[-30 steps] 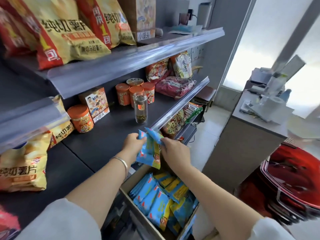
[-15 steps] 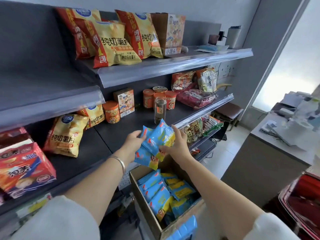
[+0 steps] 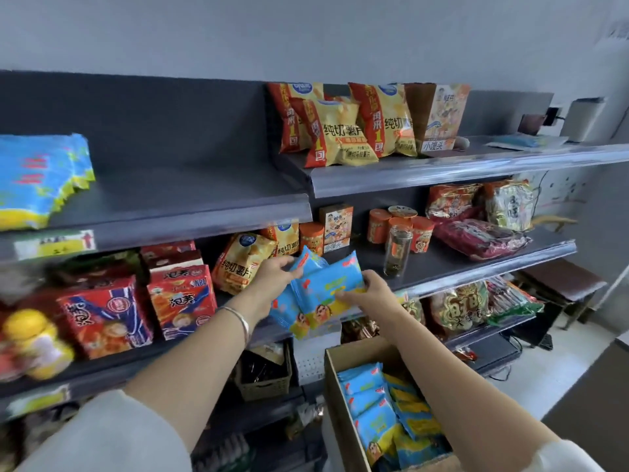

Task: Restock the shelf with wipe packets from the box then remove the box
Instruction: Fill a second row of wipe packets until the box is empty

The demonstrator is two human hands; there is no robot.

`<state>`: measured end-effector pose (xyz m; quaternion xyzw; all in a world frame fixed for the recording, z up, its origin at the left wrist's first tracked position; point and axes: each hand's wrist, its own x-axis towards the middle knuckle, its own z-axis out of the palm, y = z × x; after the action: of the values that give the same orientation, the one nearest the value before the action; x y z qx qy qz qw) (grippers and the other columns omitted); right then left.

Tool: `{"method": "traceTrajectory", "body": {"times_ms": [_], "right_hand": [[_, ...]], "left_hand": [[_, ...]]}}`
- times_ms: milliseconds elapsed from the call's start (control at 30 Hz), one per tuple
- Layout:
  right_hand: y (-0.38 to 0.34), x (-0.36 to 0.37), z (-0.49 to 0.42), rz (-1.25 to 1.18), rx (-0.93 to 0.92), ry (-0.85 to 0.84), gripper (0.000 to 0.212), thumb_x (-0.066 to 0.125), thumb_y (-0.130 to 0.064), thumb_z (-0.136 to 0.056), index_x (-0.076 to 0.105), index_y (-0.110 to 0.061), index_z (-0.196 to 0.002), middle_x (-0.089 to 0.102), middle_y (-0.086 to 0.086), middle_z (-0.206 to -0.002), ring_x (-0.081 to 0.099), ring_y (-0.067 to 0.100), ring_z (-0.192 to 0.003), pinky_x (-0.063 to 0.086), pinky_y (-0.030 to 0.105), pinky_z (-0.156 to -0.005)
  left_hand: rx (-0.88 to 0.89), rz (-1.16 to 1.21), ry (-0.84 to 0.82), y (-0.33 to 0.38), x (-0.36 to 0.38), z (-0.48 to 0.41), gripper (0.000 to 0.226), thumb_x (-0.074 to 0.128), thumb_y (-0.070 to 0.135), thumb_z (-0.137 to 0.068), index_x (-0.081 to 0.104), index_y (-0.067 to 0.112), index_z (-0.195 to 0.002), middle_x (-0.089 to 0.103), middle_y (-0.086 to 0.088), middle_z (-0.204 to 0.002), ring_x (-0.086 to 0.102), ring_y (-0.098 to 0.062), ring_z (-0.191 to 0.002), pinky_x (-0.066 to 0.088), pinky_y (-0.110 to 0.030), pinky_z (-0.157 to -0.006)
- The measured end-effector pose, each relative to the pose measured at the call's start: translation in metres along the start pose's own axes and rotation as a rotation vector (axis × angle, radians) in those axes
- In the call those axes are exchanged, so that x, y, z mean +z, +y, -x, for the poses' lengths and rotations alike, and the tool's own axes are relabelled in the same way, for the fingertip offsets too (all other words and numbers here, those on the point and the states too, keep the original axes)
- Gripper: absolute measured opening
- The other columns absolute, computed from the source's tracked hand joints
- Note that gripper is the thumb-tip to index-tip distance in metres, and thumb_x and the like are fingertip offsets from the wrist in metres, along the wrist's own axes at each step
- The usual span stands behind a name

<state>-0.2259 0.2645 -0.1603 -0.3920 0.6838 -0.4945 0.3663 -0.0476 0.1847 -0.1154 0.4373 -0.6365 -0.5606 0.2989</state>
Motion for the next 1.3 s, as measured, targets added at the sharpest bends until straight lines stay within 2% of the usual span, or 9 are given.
{"method": "traceTrajectory", "body": {"times_ms": [100, 167, 233, 333, 467, 600, 833, 933, 1300], "right_hand": [[-0.039, 0.024, -0.003, -0.122, -0.15, -0.006, 0.038, 0.075, -0.007, -0.079, 0.051, -0.012, -0.108, 0.065, 0.006, -0.103, 0.064, 0.008, -0.08, 0.05, 0.014, -0.06], [-0.07, 0.041, -0.007, -0.209, -0.257, -0.044, 0.038, 0.072, -0.001, -0.08, 0.052, -0.017, -0.109, 0.067, 0.003, -0.099, 0.067, 0.007, -0.078, 0.051, 0.014, -0.061], [-0.101, 0.058, -0.014, -0.265, -0.356, -0.096, 0.041, 0.07, 0.001, -0.081, 0.052, -0.021, -0.11, 0.069, 0.001, -0.098, 0.069, 0.008, -0.08, 0.053, 0.018, -0.064], [-0.144, 0.084, -0.024, -0.296, -0.458, -0.113, 0.03, 0.067, -0.004, -0.085, 0.055, -0.018, -0.108, 0.07, 0.005, -0.101, 0.07, 0.013, -0.084, 0.055, 0.022, -0.067], [-0.19, 0.118, -0.048, -0.3, -0.523, -0.092, 0.015, 0.064, -0.01, -0.089, 0.056, -0.016, -0.102, 0.07, 0.006, -0.099, 0.07, 0.016, -0.084, 0.056, 0.027, -0.071], [-0.221, 0.145, -0.078, -0.305, -0.511, -0.022, 0.013, 0.064, -0.012, -0.089, 0.055, -0.019, -0.095, 0.067, 0.011, -0.106, 0.067, 0.026, -0.095, 0.056, 0.04, -0.086], [-0.247, 0.17, -0.137, -0.281, -0.429, 0.154, 0.021, 0.062, -0.006, -0.09, 0.053, -0.012, -0.108, 0.064, 0.001, -0.099, 0.065, 0.011, -0.083, 0.054, 0.019, -0.066], [-0.255, 0.175, -0.17, -0.234, -0.37, 0.178, 0.022, 0.063, -0.006, -0.089, 0.055, -0.008, -0.11, 0.065, 0.007, -0.107, 0.066, 0.017, -0.089, 0.055, 0.025, -0.071], [-0.276, 0.186, -0.291, 0.103, -0.336, -0.02, 0.037, 0.075, -0.007, -0.079, 0.054, -0.009, -0.109, 0.067, 0.011, -0.104, 0.069, 0.025, -0.09, 0.057, 0.044, -0.084]], "left_hand": [[0.115, -0.004, 0.089, 0.029, -0.034, -0.001, 0.012, 0.058, 0.007, -0.091, 0.067, 0.008, -0.099, 0.063, 0.002, -0.079, 0.059, -0.003, -0.063, 0.047, -0.017, -0.055], [0.171, -0.051, 0.14, 0.055, -0.062, -0.003, 0.013, 0.06, 0.008, -0.09, 0.065, 0.015, -0.081, 0.06, 0.006, -0.071, 0.057, 0.003, -0.055, 0.043, -0.01, -0.046], [0.223, -0.101, 0.175, 0.08, -0.093, -0.004, 0.016, 0.061, 0.011, -0.089, 0.064, 0.019, -0.075, 0.063, 0.004, -0.073, 0.06, -0.004, -0.064, 0.047, -0.014, -0.054], [0.29, -0.172, 0.235, 0.108, -0.141, -0.012, 0.008, 0.061, 0.016, -0.09, 0.068, 0.02, -0.088, 0.071, -0.005, -0.092, 0.066, -0.021, -0.086, 0.053, -0.039, -0.075], [0.423, -0.434, 0.393, 0.13, -0.205, -0.037, 0.011, 0.058, 0.021, -0.091, 0.066, 0.017, -0.095, 0.067, -0.008, -0.096, 0.061, -0.022, -0.087, 0.051, -0.039, -0.069], [0.373, -0.74, 0.471, 0.132, -0.249, -0.066, 0.014, 0.05, 0.032, -0.094, 0.06, 0.026, -0.101, 0.064, 0.002, -0.104, 0.059, -0.022, -0.101, 0.049, -0.045, -0.088], [0.289, -1.004, 0.575, 0.121, -0.28, -0.114, 0.02, 0.033, 0.027, -0.101, 0.051, 0.031, -0.108, 0.057, 0.004, -0.099, 0.049, -0.021, -0.085, 0.028, -0.037, -0.078], [0.283, -1.054, 0.585, 0.12, -0.291, -0.137, 0.025, 0.031, 0.021, -0.101, 0.051, 0.029, -0.115, 0.053, 0.002, -0.103, 0.047, -0.019, -0.085, 0.026, -0.037, -0.078], [0.253, -1.155, 0.509, 0.123, -0.308, -0.232, 0.029, 0.03, 0.013, -0.1, 0.042, 0.031, -0.12, 0.054, 0.005, -0.103, 0.048, -0.017, -0.085, 0.025, -0.037, -0.079]]}}
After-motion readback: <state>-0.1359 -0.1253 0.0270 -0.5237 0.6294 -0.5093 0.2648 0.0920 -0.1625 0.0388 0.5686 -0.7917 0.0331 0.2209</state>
